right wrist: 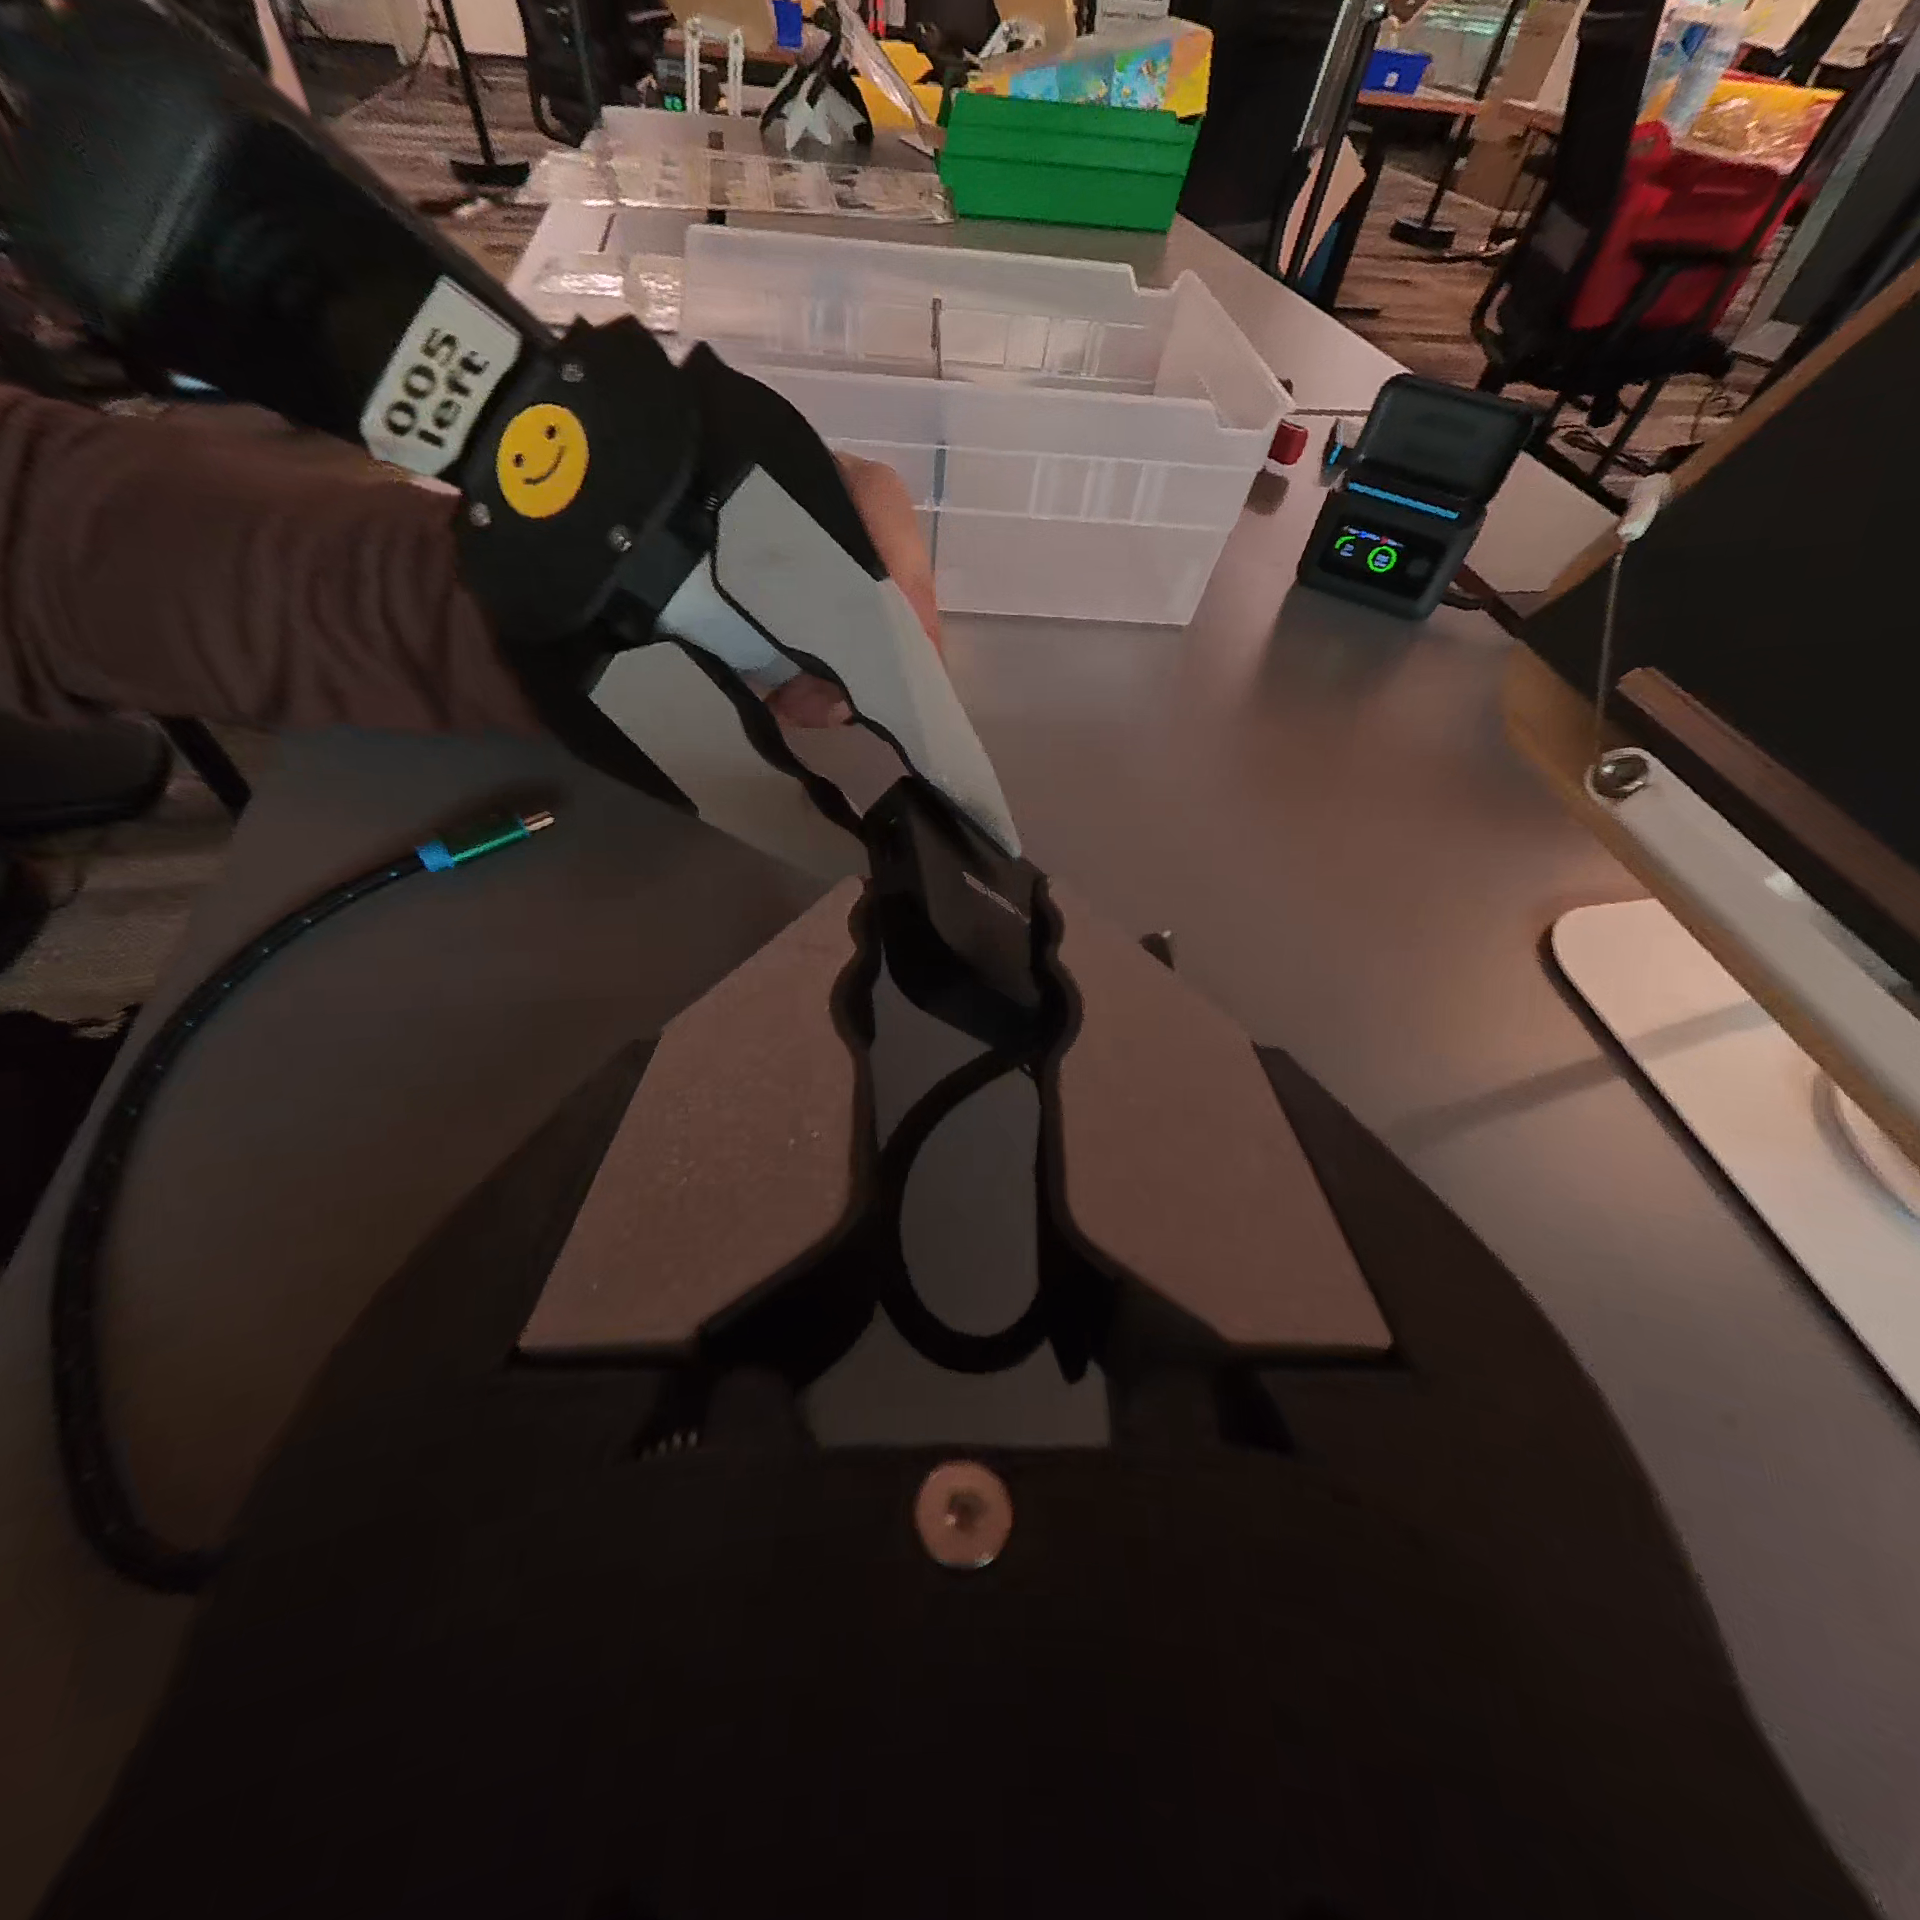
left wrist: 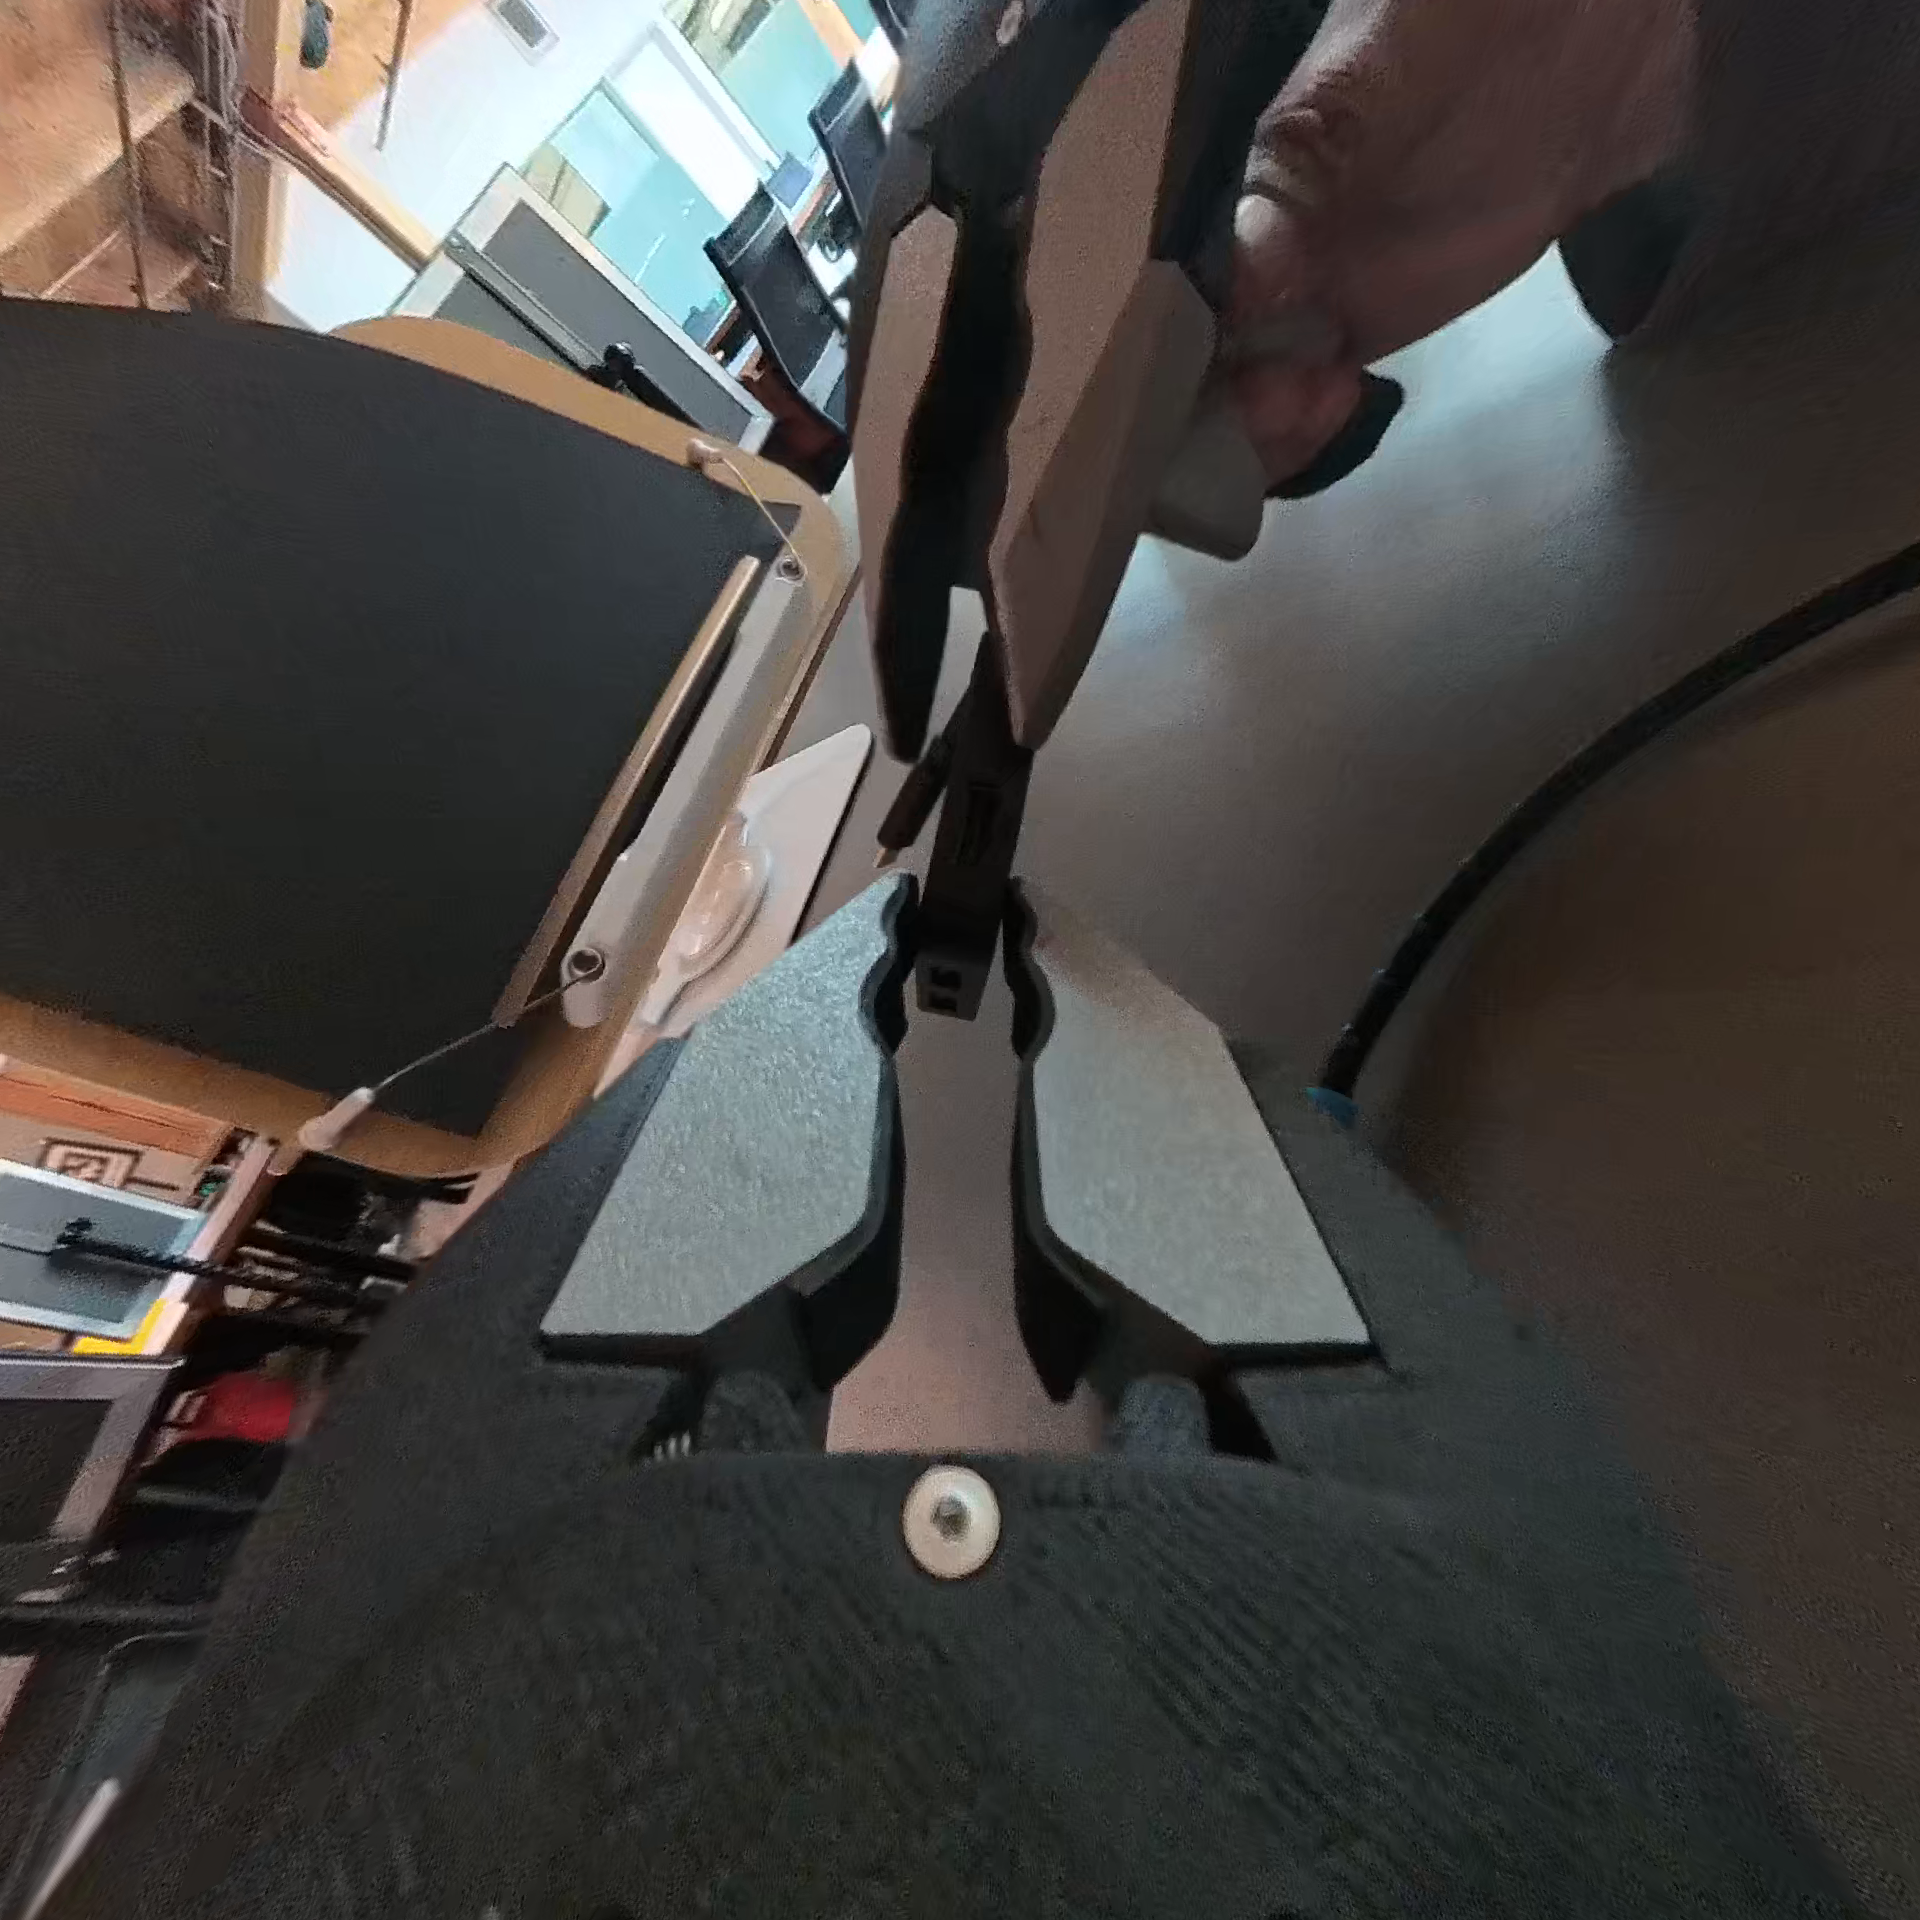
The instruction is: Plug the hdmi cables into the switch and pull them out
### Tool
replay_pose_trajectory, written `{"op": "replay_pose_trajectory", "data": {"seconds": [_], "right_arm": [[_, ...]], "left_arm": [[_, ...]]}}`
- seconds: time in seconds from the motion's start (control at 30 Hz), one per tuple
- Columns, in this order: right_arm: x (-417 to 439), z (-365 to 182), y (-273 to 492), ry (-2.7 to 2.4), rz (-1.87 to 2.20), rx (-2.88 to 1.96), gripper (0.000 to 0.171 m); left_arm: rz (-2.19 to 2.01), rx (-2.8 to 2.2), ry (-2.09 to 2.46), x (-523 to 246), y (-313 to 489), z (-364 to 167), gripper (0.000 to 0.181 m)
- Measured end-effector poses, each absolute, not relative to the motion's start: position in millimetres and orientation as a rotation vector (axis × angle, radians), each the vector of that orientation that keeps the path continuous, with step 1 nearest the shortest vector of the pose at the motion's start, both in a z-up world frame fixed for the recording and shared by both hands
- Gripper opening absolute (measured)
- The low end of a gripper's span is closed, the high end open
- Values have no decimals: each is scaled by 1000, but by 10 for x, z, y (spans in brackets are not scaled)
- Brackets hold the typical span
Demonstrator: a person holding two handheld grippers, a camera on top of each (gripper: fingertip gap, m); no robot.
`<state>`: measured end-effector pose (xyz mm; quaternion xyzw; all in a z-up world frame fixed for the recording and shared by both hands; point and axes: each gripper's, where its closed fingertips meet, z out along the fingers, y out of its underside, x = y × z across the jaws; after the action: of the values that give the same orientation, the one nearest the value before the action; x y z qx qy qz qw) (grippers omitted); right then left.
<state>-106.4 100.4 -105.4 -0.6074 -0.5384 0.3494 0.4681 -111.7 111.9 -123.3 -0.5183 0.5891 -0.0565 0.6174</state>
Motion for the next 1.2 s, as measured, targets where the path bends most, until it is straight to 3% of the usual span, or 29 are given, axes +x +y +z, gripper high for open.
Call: {"op": "replay_pose_trajectory", "data": {"seconds": [0.1,0.33,0.73,0.87,1.2], "right_arm": [[-1056,-1118,1041,-1343,780,-1507,30],[-1106,-1216,988,-1480,537,-1381,19],[-1078,-1435,1126,-1540,337,-1401,19],[-1125,-1394,1059,-1545,382,-1365,17],[-1209,-1404,1023,-1541,382,-1328,11]], "left_arm": [[-97,-1187,1379,-1123,1120,-1270,14],[-119,-1171,1389,-1120,1067,-1246,14],[-143,-1187,1437,-1095,1019,-1343,12],[-377,-1158,1384,-1040,851,-1157,12],[-332,-1258,1383,-1149,1008,-1295,21]]}}
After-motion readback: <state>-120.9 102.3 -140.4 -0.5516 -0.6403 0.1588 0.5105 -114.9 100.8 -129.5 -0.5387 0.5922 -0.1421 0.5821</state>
